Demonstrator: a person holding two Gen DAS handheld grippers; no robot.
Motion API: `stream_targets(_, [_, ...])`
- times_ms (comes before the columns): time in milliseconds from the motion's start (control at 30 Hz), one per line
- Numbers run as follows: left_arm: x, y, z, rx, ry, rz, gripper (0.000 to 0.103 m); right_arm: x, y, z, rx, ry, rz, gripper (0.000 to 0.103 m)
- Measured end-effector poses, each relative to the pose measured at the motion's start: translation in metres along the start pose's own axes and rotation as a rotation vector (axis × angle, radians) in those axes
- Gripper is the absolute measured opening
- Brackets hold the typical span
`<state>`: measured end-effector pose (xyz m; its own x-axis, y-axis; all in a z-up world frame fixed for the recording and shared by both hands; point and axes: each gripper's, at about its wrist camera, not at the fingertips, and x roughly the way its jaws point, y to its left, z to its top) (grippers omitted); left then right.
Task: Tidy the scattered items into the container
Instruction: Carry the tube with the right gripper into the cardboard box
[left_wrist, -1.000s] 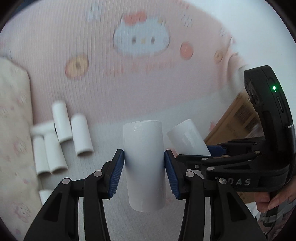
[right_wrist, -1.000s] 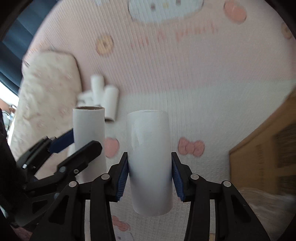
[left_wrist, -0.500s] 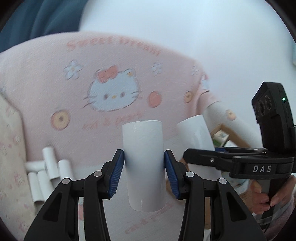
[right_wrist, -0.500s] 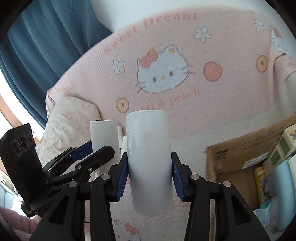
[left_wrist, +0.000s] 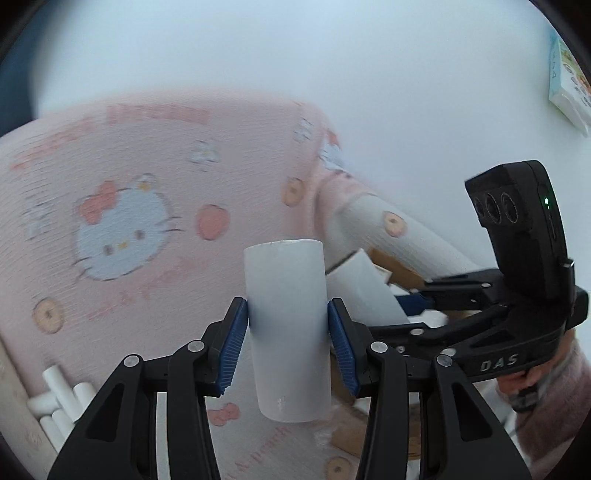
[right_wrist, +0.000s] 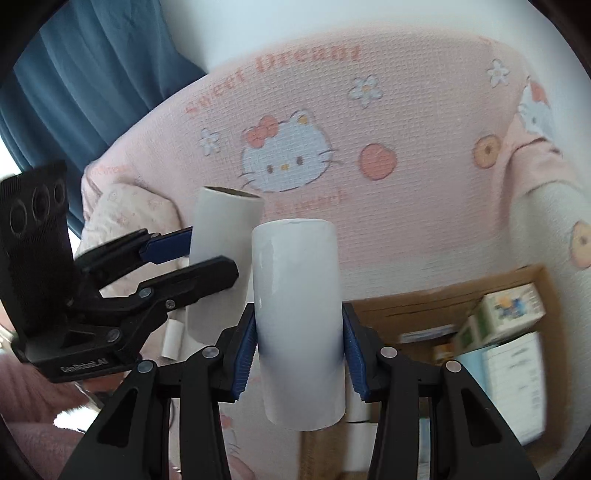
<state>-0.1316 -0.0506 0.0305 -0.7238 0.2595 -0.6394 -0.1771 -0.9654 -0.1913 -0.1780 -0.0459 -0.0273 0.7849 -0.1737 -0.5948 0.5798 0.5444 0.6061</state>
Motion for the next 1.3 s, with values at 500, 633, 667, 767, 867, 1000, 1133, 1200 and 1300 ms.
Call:
stream_targets(500, [0.122, -0.039, 0.012, 0.023, 0.275, -0.119, 0.049, 0.052, -0.099, -0.045, 0.156, 0.243, -0.006, 0.041])
stream_targets(633, [0.14, -0.038, 0.004, 0.023, 0.292, -0.128, 0.049, 0.069, -0.11, -0.06, 0.166, 0.281, 0.002, 0.041])
stream_targets(667, [0.142, -0.039, 0.002, 0.03, 0.29, -0.129, 0.049, 0.074, -0.113, -0.064, 0.176, 0.292, 0.004, 0.041])
stream_targets(767, [0.142, -0.045, -0.004, 0.072, 0.28, -0.121, 0.049, 0.086, -0.121, -0.071, 0.237, 0.31, 0.036, 0.041])
stream_targets(867, [0.137, -0.043, -0.005, 0.096, 0.247, -0.112, 0.049, 0.096, -0.124, -0.077, 0.249, 0.341, 0.015, 0.041])
stream_targets(1000, [0.124, -0.036, -0.005, 0.097, 0.166, -0.087, 0.049, 0.112, -0.121, -0.085, 0.24, 0.413, -0.015, 0.041])
stream_targets(1133, [0.113, -0.028, -0.007, 0.085, 0.115, -0.069, 0.049, 0.131, -0.115, -0.088, 0.214, 0.468, -0.004, 0.041])
stream_targets(1200, [0.114, -0.023, -0.006, 0.063, 0.115, -0.074, 0.049, 0.138, -0.115, -0.088, 0.208, 0.47, 0.001, 0.041])
stream_targets(1300, [0.116, -0.015, -0.005, 0.03, 0.13, -0.08, 0.049, 0.151, -0.121, -0.09, 0.268, 0.516, 0.053, 0.041])
